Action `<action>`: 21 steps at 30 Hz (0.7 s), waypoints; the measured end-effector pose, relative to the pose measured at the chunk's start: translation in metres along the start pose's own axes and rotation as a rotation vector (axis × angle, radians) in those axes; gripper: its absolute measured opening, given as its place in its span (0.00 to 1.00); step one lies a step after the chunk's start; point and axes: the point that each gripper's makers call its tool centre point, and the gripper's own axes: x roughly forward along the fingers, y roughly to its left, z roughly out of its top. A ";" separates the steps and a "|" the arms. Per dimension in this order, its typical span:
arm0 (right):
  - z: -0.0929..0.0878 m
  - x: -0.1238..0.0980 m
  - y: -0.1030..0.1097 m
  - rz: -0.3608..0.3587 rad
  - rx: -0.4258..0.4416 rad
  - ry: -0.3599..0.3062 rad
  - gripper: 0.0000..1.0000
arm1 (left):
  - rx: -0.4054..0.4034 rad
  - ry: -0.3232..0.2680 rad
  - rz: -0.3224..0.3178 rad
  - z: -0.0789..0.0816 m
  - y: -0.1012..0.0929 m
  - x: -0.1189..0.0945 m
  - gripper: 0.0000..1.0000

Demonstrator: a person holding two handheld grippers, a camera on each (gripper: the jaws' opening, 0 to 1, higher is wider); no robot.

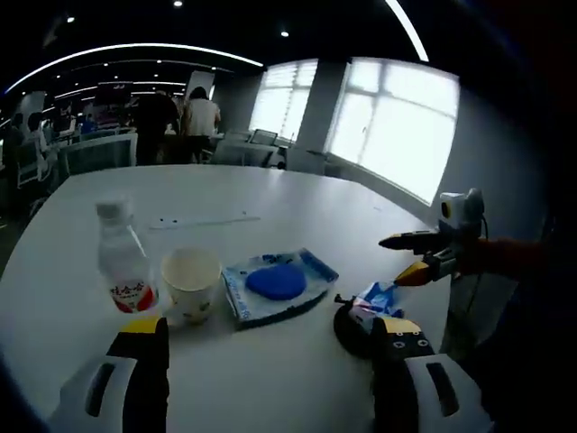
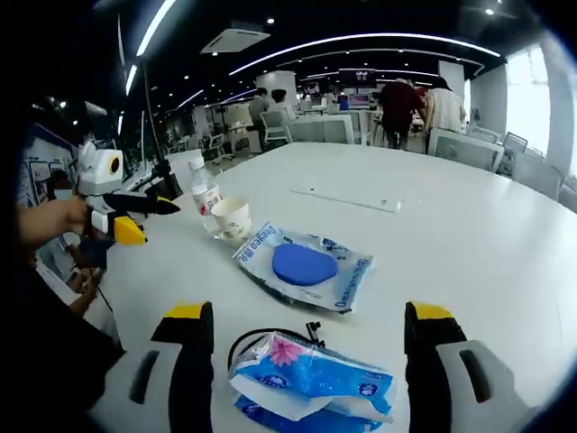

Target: Arrange the tabletop items into an orderly group along one side of the table until the central work area is clear of visible clutter.

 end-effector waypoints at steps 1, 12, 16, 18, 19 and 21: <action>-0.002 -0.005 -0.001 -0.008 0.012 -0.003 0.87 | -0.008 -0.002 -0.002 0.000 -0.001 -0.003 0.94; -0.013 -0.034 -0.017 -0.067 0.027 -0.012 0.96 | -0.009 -0.033 -0.011 0.004 -0.017 -0.014 1.00; -0.013 -0.037 -0.018 -0.063 0.026 -0.018 0.99 | 0.016 -0.025 -0.006 0.001 -0.020 -0.015 1.00; -0.013 -0.038 -0.018 -0.064 0.026 -0.016 0.99 | 0.023 -0.017 -0.009 0.000 -0.022 -0.016 1.00; -0.013 -0.038 -0.019 -0.066 0.023 -0.015 0.99 | 0.026 -0.015 -0.009 0.001 -0.025 -0.017 1.00; -0.013 -0.039 -0.018 -0.066 0.021 -0.016 0.99 | 0.026 -0.015 -0.009 0.001 -0.028 -0.017 1.00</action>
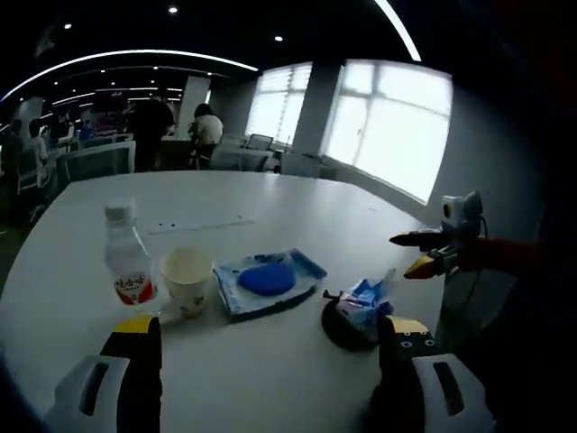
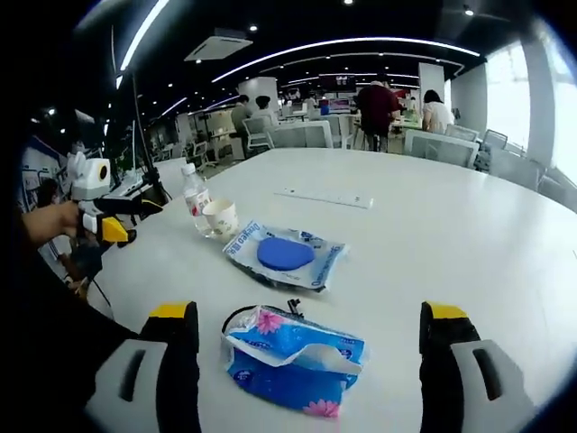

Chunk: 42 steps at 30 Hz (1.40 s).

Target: Arrange the tabletop items into an orderly group along one side of the table until the central work area is clear of visible clutter.

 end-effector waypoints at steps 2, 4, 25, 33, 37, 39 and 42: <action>0.000 -0.001 -0.001 -0.001 0.002 -0.001 0.99 | -0.004 0.003 -0.002 -0.001 -0.003 0.000 1.00; -0.001 -0.002 -0.002 -0.005 0.001 0.000 0.99 | -0.008 0.003 0.004 -0.002 -0.005 0.000 1.00; -0.039 -0.002 -0.020 0.006 0.045 0.057 0.88 | -0.060 0.093 -0.063 -0.034 -0.065 0.037 0.96; -0.060 0.004 -0.024 0.023 0.040 0.097 0.77 | -0.078 0.145 -0.119 -0.057 -0.090 0.049 0.89; -0.068 0.006 -0.025 0.022 0.051 0.109 0.64 | -0.115 0.153 -0.137 -0.064 -0.101 0.060 0.78; -0.073 0.007 -0.027 0.019 0.057 0.122 0.58 | -0.113 0.181 -0.163 -0.070 -0.110 0.066 0.74; -0.077 0.007 -0.027 0.019 0.060 0.133 0.50 | -0.069 0.218 -0.187 -0.075 -0.124 0.075 0.67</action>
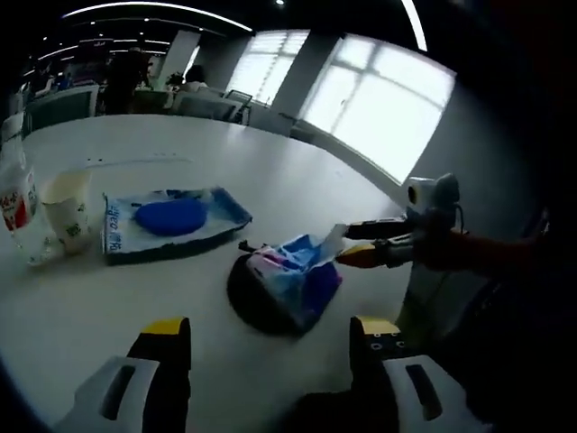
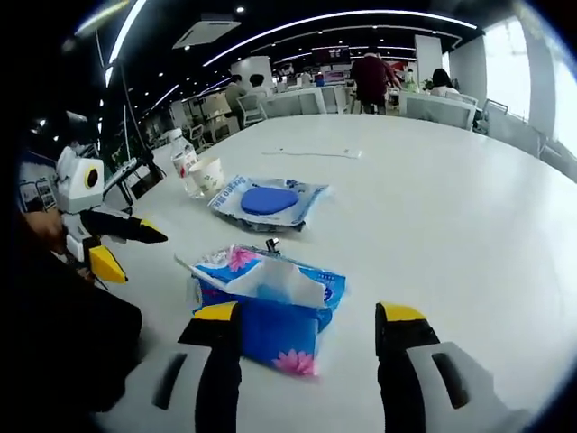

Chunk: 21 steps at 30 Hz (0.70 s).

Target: Arrange the tabletop items into an orderly group along one side of the table until the central work area is clear of visible clutter.

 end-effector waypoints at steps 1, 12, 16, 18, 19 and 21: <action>-0.001 0.000 -0.001 -0.001 0.002 0.001 0.47 | 0.001 0.006 -0.008 0.000 -0.004 0.003 0.64; -0.012 0.003 -0.006 -0.005 0.047 0.019 0.22 | 0.012 0.045 -0.006 0.004 -0.020 0.037 0.40; -0.014 0.005 -0.006 0.001 0.046 0.023 0.15 | -0.004 0.045 -0.001 0.007 -0.021 0.045 0.34; -0.017 0.008 -0.008 0.006 0.046 0.026 0.10 | 0.007 0.056 0.023 0.008 -0.019 0.052 0.33; -0.017 0.008 -0.008 0.006 0.043 0.028 0.09 | 0.009 0.060 0.029 0.008 -0.018 0.053 0.31; -0.018 0.008 -0.008 0.002 0.030 0.032 0.05 | 0.008 0.066 0.043 0.007 -0.015 0.056 0.28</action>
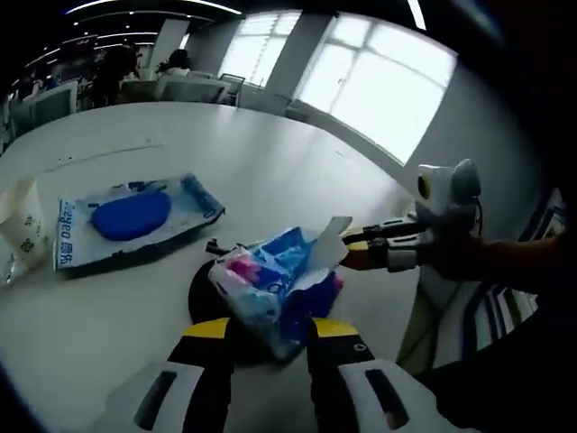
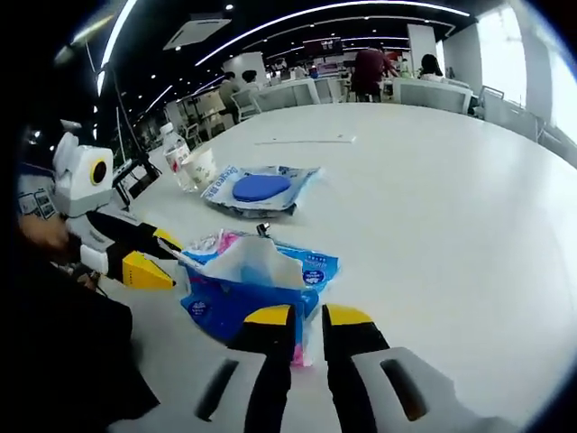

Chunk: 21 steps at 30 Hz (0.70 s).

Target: Arrange the tabletop items into an orderly group along one side of the table until the central work area is clear of visible clutter.

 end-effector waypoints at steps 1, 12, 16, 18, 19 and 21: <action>0.000 0.000 0.000 0.000 -0.003 0.002 0.04 | -0.001 0.004 0.002 0.000 0.001 0.001 0.24; 0.006 -0.007 0.005 0.008 -0.020 -0.012 0.00 | 0.024 0.034 -0.001 0.002 0.000 0.001 0.03; 0.022 -0.015 0.005 -0.001 -0.028 -0.044 0.00 | 0.022 0.020 -0.010 0.013 -0.001 -0.003 0.01; 0.029 -0.017 0.004 -0.006 -0.038 -0.055 0.00 | 0.030 0.013 -0.014 0.018 -0.001 -0.004 0.01; 0.035 -0.019 0.003 -0.013 -0.047 -0.067 0.00 | 0.036 0.007 -0.017 0.022 -0.002 -0.005 0.01; 0.043 -0.021 0.002 -0.019 -0.056 -0.080 0.00 | 0.040 0.004 -0.020 0.026 -0.003 -0.006 0.01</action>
